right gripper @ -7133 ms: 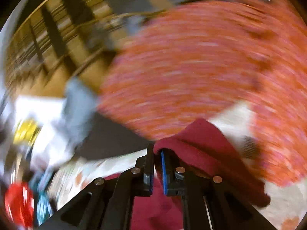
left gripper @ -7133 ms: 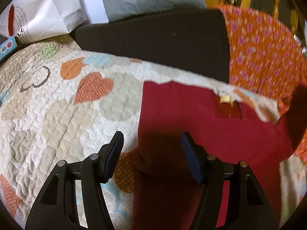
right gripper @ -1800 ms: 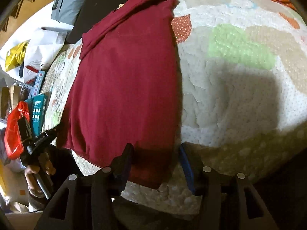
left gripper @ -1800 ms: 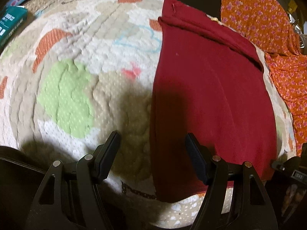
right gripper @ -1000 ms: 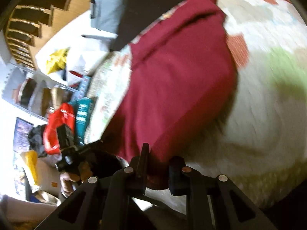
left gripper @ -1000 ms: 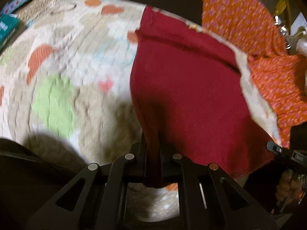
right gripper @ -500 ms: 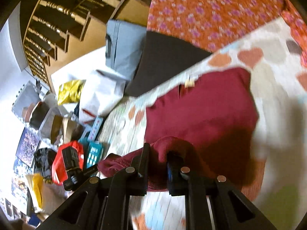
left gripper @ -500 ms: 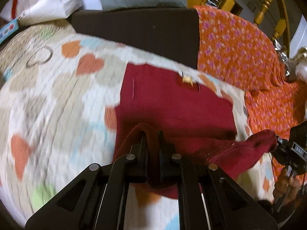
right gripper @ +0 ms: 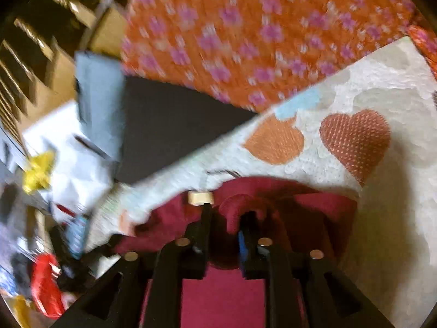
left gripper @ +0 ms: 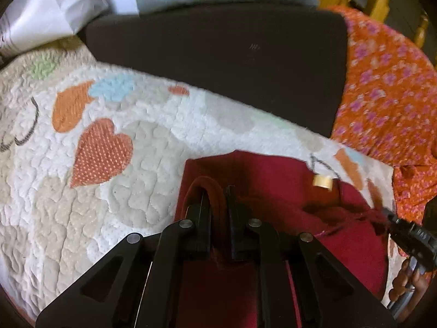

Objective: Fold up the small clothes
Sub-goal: 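Grasp the shirt hem with both tools and fold it up toward the collar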

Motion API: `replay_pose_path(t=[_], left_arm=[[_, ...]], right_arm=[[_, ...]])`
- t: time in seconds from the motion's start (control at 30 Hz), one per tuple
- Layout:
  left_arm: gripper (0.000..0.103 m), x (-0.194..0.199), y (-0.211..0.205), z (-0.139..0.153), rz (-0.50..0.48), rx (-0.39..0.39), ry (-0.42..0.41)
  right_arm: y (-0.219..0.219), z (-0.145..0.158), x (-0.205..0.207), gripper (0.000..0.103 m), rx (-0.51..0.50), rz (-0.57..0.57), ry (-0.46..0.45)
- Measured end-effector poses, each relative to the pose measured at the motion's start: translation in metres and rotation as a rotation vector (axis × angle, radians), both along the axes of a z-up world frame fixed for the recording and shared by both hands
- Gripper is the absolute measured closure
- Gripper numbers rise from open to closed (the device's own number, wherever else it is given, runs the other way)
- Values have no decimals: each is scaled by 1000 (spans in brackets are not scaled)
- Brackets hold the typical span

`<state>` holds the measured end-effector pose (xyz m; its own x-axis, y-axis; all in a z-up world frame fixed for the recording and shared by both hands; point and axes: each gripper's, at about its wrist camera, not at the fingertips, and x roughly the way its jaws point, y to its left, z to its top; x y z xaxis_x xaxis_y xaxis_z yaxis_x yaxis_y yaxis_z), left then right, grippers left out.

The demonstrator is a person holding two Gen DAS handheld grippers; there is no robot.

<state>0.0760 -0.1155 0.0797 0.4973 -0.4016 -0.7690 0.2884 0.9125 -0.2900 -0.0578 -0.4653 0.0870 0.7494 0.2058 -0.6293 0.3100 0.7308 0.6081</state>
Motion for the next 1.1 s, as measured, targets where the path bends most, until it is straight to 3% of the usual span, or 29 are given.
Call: replay_pose_path(t=[0.03, 0.07, 0.13, 0.17, 0.2, 0.27, 0.33, 0.5, 0.6, 0.73, 0.8, 0.9, 1.1], left_arm=[[89, 4, 2, 0, -12, -22, 16], [87, 6, 4, 2, -24, -38, 22], [83, 5, 8, 10, -42, -51, 18], [79, 3, 9, 15, -47, -49, 11], [75, -1, 8, 22, -44, -44, -6], [35, -5, 11, 35, -13, -16, -73], [25, -12, 18, 50, 8, -39, -155], [25, -10, 7, 43, -22, -37, -138], [25, 3, -12, 17, -16, 34, -81], [25, 32, -28, -24, 40, 152, 6], [25, 42, -28, -37, 68, 170, 39], [25, 44, -27, -36, 68, 163, 31], [25, 12, -7, -6, 42, 144, -35]], right_arm=[[-3, -5, 7, 81, -5, 16, 53], [-6, -5, 6, 81, 9, 18, 50], [-21, 4, -9, 78, 86, -16, -36], [-26, 9, -16, 74, 103, -43, -61], [-32, 17, -27, 61, 89, -102, -79], [-39, 30, -39, 59, 58, -155, -98], [-42, 40, -48, 59, 53, -151, -136], [-3, 48, -32, 59, -72, -8, -117], [19, 35, -7, 60, -140, 63, -58], [14, -5, 19, 62, -301, -9, 116], [-3, -22, 25, 68, -257, -36, 147], [-5, -8, 22, 68, -256, -36, 134], [25, 20, -18, 67, -287, 36, 86]])
